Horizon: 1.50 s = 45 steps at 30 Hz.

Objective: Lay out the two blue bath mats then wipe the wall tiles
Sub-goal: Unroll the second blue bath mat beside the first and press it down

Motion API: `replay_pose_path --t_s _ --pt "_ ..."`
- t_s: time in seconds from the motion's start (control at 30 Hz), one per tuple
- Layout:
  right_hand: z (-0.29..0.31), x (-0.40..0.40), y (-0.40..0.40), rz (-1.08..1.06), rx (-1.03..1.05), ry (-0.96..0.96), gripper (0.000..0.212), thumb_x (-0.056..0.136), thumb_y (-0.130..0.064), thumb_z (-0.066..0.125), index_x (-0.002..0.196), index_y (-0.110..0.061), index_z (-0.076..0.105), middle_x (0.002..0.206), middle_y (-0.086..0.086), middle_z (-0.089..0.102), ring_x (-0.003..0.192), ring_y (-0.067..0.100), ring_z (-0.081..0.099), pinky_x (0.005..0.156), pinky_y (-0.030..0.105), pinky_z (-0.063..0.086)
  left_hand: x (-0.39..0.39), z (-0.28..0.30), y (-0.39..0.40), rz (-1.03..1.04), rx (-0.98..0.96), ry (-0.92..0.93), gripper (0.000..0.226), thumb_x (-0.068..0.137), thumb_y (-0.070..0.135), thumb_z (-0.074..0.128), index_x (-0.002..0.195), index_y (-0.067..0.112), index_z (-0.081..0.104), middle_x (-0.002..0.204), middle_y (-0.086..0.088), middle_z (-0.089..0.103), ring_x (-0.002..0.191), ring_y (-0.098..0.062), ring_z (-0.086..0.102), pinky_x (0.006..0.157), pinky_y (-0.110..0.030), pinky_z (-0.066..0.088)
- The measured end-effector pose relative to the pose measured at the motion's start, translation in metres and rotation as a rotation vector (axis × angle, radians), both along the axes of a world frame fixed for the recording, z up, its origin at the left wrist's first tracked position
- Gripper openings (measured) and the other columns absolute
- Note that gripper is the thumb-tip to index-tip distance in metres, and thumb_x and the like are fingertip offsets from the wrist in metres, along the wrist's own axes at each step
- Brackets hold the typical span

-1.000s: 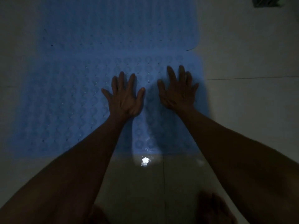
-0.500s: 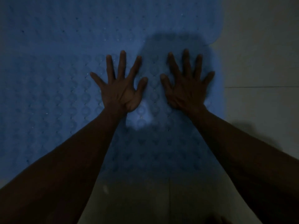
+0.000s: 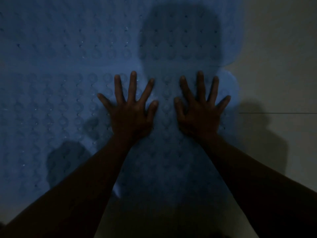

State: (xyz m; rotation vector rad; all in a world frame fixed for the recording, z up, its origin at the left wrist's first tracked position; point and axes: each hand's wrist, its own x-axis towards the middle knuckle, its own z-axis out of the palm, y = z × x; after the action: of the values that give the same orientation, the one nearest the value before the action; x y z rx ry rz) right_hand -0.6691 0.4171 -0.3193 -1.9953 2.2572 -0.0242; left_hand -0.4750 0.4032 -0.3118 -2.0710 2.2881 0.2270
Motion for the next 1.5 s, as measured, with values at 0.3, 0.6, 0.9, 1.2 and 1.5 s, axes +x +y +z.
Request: replay_pose_path --t_s 0.3,0.6,0.9,1.2,1.5 --pt "0.003 0.001 0.000 -0.034 0.019 0.006 0.063 0.098 -0.066 0.028 0.156 -0.048 0.016 0.169 -0.004 0.009 0.155 0.033 0.004 0.114 0.071 0.009 0.000 0.002 -0.001 0.008 0.039 0.009 0.062 0.099 0.068 0.023 0.157 0.048 0.014 0.169 0.000 0.003 0.154 -0.037 -0.004 0.107 -0.079 0.005" --pt "-0.004 -0.003 0.002 0.008 0.027 -0.034 0.061 0.100 -0.066 0.026 0.156 -0.049 0.014 0.169 -0.004 0.005 0.155 0.034 0.000 0.112 0.075 0.006 0.001 -0.008 0.002 0.000 -0.013 0.012 0.059 0.100 0.069 0.016 0.156 0.050 0.013 0.169 0.000 0.004 0.154 -0.037 -0.003 0.106 -0.080 0.004" --pt "-0.002 0.000 0.003 0.002 0.086 -0.132 0.058 0.102 -0.064 0.021 0.157 -0.050 0.007 0.169 -0.003 -0.007 0.154 0.033 -0.013 0.114 0.073 -0.006 -0.002 -0.007 0.007 0.032 0.042 0.103 0.053 0.101 0.066 0.015 0.153 0.056 0.013 0.169 0.000 -0.004 0.153 -0.037 -0.013 0.108 -0.079 -0.004" --pt "-0.003 0.009 0.026 -0.026 0.031 -0.200 0.062 0.103 -0.059 0.025 0.159 -0.040 0.010 0.169 0.000 -0.001 0.155 0.027 -0.008 0.119 0.062 -0.007 0.006 -0.013 0.041 0.018 -0.053 0.117 0.061 0.103 0.061 0.020 0.159 0.037 0.018 0.168 -0.005 0.010 0.155 -0.031 0.000 0.119 -0.066 0.001" --pt "0.077 0.021 0.066 -0.022 0.403 -0.283 0.062 0.105 -0.051 0.030 0.160 -0.034 0.010 0.169 0.004 -0.003 0.155 0.029 -0.002 0.119 0.064 0.010 0.021 0.055 0.076 0.090 0.367 0.218 0.062 0.104 0.052 0.030 0.160 0.035 0.010 0.168 -0.009 0.004 0.154 -0.033 0.003 0.118 -0.065 0.013"
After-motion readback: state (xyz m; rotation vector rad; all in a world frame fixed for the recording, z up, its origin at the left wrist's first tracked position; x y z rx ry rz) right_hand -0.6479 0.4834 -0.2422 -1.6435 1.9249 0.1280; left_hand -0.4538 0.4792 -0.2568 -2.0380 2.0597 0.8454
